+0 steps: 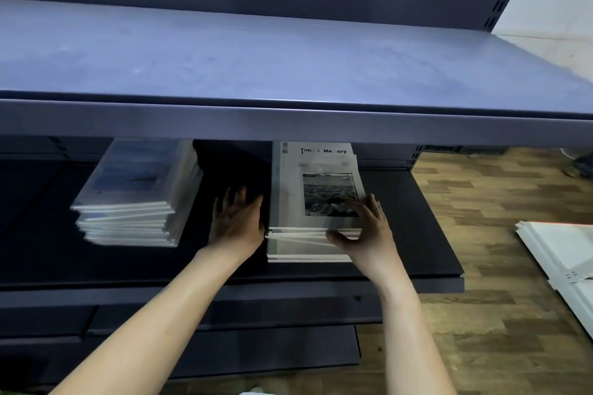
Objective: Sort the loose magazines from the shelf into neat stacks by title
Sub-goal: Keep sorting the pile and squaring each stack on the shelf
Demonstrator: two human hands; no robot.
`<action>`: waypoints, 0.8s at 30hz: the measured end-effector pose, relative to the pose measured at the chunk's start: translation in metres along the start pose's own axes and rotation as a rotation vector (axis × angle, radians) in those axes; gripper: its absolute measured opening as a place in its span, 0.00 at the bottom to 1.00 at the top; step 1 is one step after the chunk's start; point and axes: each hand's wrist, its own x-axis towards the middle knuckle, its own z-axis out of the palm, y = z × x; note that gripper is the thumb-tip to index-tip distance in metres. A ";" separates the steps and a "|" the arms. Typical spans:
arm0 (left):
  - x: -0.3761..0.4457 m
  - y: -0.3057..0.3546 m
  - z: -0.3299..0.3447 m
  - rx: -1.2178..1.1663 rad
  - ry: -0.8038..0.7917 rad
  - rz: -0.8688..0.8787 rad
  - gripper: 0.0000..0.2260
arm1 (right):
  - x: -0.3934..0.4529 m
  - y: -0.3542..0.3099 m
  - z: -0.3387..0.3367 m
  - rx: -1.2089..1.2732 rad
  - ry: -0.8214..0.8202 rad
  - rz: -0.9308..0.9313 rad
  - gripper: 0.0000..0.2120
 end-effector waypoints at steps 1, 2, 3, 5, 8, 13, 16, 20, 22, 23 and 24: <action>-0.002 0.000 -0.001 0.001 -0.002 -0.001 0.26 | -0.002 -0.004 0.001 -0.027 0.018 -0.020 0.31; -0.004 0.000 -0.001 0.005 -0.002 -0.002 0.26 | -0.004 -0.009 0.003 -0.050 0.029 -0.041 0.30; -0.008 -0.001 -0.001 0.009 -0.001 -0.002 0.25 | -0.007 -0.015 0.006 -0.070 0.033 -0.066 0.29; -0.018 -0.003 -0.001 0.012 0.007 -0.010 0.25 | -0.015 -0.026 0.012 -0.100 0.015 -0.107 0.28; -0.039 -0.009 0.000 0.015 0.021 -0.042 0.26 | -0.027 -0.043 0.029 -0.124 -0.055 -0.134 0.27; -0.072 -0.028 0.003 0.037 0.129 -0.084 0.30 | -0.050 -0.071 0.052 -0.270 -0.190 -0.181 0.29; -0.092 -0.040 -0.001 0.054 0.157 -0.112 0.29 | -0.062 -0.089 0.063 -0.296 -0.231 -0.212 0.29; -0.119 -0.071 -0.004 0.059 0.176 -0.176 0.27 | -0.080 -0.117 0.088 -0.305 -0.263 -0.281 0.28; -0.131 -0.091 -0.006 0.066 0.186 -0.200 0.26 | -0.090 -0.131 0.104 -0.305 -0.280 -0.315 0.28; -0.138 -0.103 -0.008 0.068 0.193 -0.213 0.26 | -0.096 -0.140 0.114 -0.309 -0.290 -0.335 0.28; -0.143 -0.115 -0.010 0.068 0.199 -0.224 0.26 | -0.100 -0.148 0.123 -0.311 -0.302 -0.350 0.27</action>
